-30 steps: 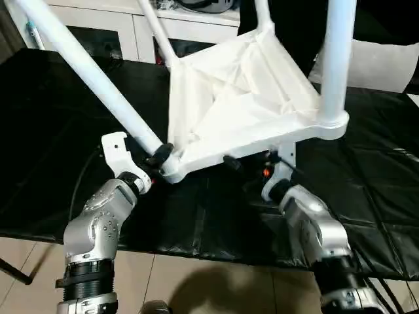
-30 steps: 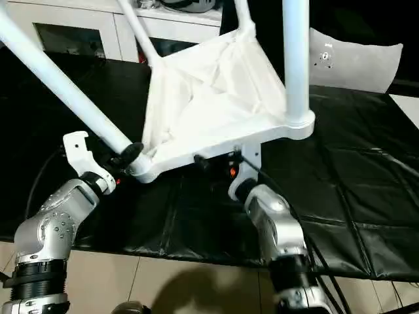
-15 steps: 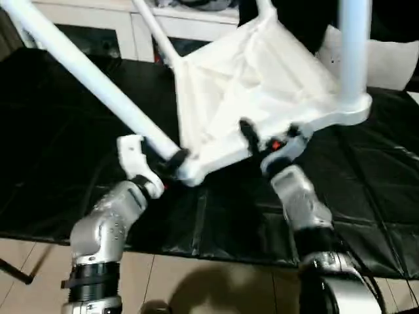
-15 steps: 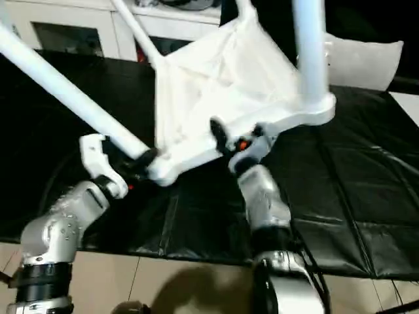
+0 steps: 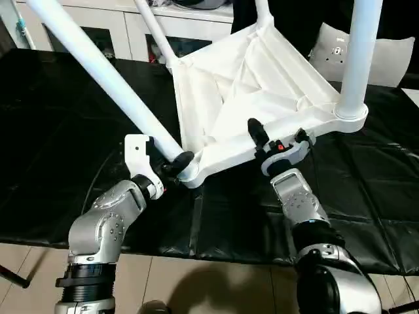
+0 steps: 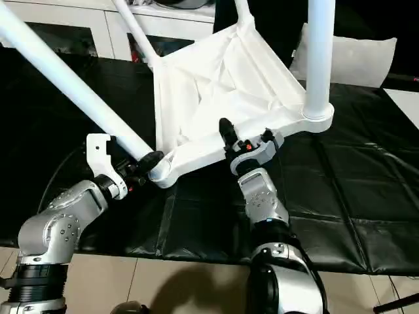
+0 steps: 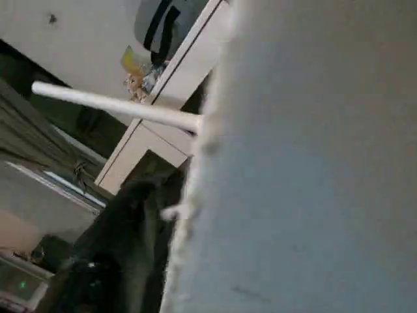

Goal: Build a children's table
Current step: Flip table

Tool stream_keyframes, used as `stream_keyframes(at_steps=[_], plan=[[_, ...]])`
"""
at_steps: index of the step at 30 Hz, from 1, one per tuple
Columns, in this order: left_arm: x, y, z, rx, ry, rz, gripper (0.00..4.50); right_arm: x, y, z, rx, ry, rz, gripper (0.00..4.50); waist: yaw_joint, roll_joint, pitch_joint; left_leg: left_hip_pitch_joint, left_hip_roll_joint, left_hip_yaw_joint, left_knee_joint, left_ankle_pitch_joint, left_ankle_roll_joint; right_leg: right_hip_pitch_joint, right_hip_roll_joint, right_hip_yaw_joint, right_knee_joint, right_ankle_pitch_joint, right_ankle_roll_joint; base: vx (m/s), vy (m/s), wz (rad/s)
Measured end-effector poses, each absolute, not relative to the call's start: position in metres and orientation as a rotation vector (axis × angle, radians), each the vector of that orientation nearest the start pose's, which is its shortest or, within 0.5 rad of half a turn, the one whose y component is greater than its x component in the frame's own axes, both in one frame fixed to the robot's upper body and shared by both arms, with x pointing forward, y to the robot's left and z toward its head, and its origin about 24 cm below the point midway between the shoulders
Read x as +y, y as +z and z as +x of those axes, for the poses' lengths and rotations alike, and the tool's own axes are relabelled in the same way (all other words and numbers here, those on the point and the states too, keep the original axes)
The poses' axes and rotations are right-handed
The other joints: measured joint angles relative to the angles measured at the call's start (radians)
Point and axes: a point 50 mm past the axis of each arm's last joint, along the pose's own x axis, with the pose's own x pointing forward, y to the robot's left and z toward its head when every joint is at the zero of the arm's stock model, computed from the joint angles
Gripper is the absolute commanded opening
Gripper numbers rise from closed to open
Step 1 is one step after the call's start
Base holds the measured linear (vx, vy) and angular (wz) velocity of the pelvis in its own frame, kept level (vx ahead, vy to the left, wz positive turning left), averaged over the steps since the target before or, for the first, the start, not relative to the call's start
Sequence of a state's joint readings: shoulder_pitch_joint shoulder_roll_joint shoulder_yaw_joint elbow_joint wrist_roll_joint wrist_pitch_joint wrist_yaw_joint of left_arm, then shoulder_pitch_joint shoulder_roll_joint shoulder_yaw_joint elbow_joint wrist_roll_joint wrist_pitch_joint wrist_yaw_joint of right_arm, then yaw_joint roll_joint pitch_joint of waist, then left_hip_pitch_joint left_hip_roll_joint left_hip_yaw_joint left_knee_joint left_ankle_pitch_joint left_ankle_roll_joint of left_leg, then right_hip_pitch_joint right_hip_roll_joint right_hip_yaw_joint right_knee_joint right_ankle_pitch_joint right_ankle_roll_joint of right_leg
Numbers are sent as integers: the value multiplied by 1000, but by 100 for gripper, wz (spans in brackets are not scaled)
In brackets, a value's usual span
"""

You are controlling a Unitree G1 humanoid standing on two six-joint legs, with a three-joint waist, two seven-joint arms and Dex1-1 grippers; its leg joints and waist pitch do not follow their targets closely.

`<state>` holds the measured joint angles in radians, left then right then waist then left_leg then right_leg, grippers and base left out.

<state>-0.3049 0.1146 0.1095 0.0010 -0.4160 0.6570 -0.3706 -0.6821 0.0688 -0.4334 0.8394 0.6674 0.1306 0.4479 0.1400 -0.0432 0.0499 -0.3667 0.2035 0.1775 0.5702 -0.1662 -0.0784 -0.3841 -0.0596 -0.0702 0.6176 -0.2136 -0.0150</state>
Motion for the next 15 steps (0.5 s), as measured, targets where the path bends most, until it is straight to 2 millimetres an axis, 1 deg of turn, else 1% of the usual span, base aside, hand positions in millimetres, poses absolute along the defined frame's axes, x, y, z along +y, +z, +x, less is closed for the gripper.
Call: stream_keyframes(at_steps=[1,3,4,8,10,11,13,15], plan=[[139,75,298,288,-490,-350,206,-121,49,359,77,296,993,298,0,0,0,0,0,0,0,0,0,0,0,0,0,0,0,0,0,0],[140,75,297,286,-501,-334,206,-121,48,359,78,294,999,279,0,0,0,0,0,0,0,0,0,0,0,0,0,0,0,0,0,0],[140,75,297,286,-503,-330,206,-122,48,359,78,294,998,279,0,0,0,0,0,0,0,0,0,-1,0,0,0,0,0,0,0,0],[140,75,298,282,-509,-325,206,-124,46,359,83,289,990,244,1,0,0,-1,0,0,0,0,0,-1,0,0,0,0,0,0,0,0],[138,74,298,280,-517,-316,206,-125,46,359,84,286,989,238,1,0,0,-1,0,0,0,0,0,-1,0,0,0,0,0,0,0,0],[138,74,298,276,-523,-312,206,-125,46,359,84,285,988,227,1,0,0,-1,0,1,0,0,0,-1,0,0,0,0,0,0,0,0],[139,74,297,273,-535,-306,275,-125,46,359,84,286,988,217,1,0,0,0,0,1,0,0,0,-1,0,0,0,0,0,0,0,0],[137,70,295,281,-561,-313,275,-126,46,358,83,283,998,217,0,0,0,-1,0,1,0,0,0,-1,0,0,0,0,0,0,0,0]])
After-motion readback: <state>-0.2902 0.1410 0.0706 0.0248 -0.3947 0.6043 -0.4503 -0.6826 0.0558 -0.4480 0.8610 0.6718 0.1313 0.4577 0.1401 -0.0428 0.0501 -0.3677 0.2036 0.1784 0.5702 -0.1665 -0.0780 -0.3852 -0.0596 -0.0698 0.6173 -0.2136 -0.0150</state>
